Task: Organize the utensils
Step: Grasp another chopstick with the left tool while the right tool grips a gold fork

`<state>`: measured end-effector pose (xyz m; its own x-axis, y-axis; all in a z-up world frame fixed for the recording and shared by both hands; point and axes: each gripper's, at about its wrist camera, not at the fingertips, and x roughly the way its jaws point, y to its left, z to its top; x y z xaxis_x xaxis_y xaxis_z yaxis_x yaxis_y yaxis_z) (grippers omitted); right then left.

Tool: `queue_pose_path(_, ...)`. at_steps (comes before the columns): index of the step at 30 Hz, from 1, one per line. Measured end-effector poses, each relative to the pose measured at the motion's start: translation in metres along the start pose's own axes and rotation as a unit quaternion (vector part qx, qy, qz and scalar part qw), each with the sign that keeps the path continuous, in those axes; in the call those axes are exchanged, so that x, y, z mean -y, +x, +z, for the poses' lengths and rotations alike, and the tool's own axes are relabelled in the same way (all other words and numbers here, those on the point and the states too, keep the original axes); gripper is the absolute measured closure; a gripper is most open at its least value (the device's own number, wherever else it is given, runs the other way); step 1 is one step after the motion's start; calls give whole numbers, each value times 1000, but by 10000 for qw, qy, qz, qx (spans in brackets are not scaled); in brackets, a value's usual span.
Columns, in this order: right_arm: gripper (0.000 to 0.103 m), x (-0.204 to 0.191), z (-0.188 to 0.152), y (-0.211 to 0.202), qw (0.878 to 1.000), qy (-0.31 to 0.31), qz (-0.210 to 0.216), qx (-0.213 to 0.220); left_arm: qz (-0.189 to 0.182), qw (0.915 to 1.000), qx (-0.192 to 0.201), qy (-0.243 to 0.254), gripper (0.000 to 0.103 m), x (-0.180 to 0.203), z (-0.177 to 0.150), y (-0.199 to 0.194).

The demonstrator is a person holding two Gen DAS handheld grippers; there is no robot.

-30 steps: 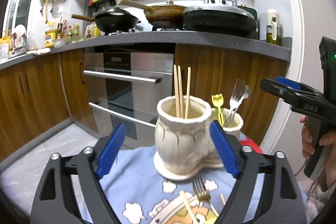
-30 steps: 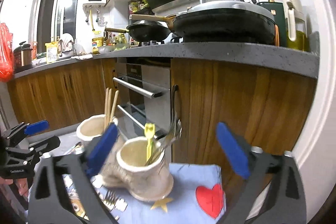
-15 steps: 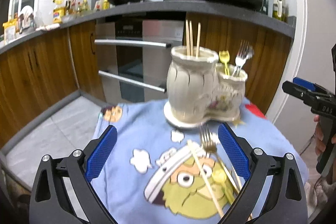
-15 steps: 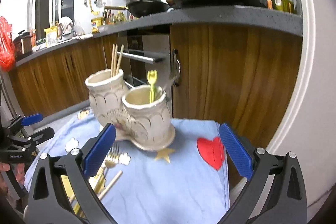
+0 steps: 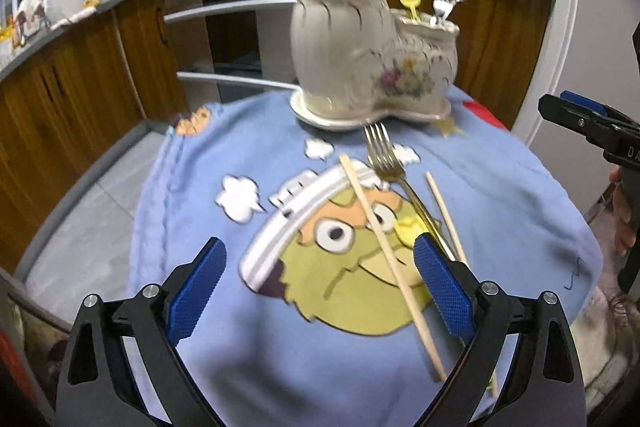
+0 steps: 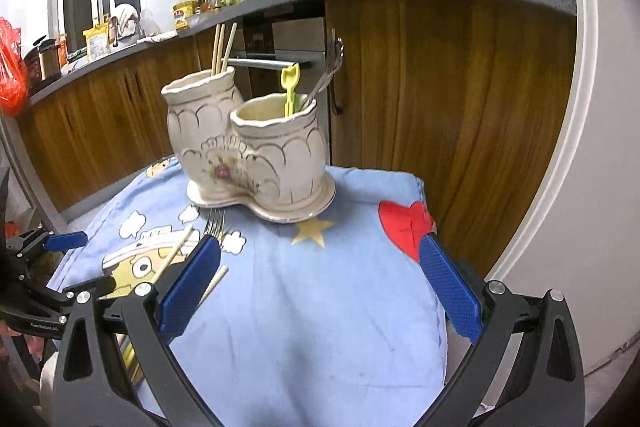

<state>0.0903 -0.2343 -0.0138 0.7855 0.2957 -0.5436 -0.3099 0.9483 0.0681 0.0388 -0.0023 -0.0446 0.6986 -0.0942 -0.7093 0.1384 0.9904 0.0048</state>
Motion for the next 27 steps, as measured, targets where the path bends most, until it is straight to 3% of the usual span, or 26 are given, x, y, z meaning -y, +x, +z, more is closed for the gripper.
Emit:
queue_pose_path(3, 5, 1, -5, 1, 10000, 11, 38, -64, -59, 9999, -148, 63, 10, 10, -3, 3)
queue_pose_path(6, 5, 2, -7, 1, 9999, 19, 69, -101, -108, 9994, -271, 172, 20, 19, -4, 7)
queue_pose_path(11, 5, 3, -10, 4, 9998, 33, 131, -171, -197, 9982, -498, 276, 47, 29, -7, 14)
queue_pose_path(15, 5, -3, -12, 8, 9993, 16, 246, -291, -162, 9977, -563, 350, 59, 34, -8, 23)
queue_pose_path(17, 5, -7, -13, 10, 9989, -11, 316, -339, -93, 9978, -530, 380, 77, 33, -6, 25)
queue_pose_path(20, 5, -16, -13, 12, 9983, -99, 392, -417, -46, 9979, -563, 312, 94, 23, -4, 26)
queue_pose_path(23, 7, -26, -13, 16, 9970, -136, 520, -561, 13, 9980, -580, 232, 95, 10, -5, 25)
queue_pose_path(27, 24, -45, -13, 32, 9932, -197, 703, -904, -129, 9980, -616, 63, 95, 1, 0, 26)
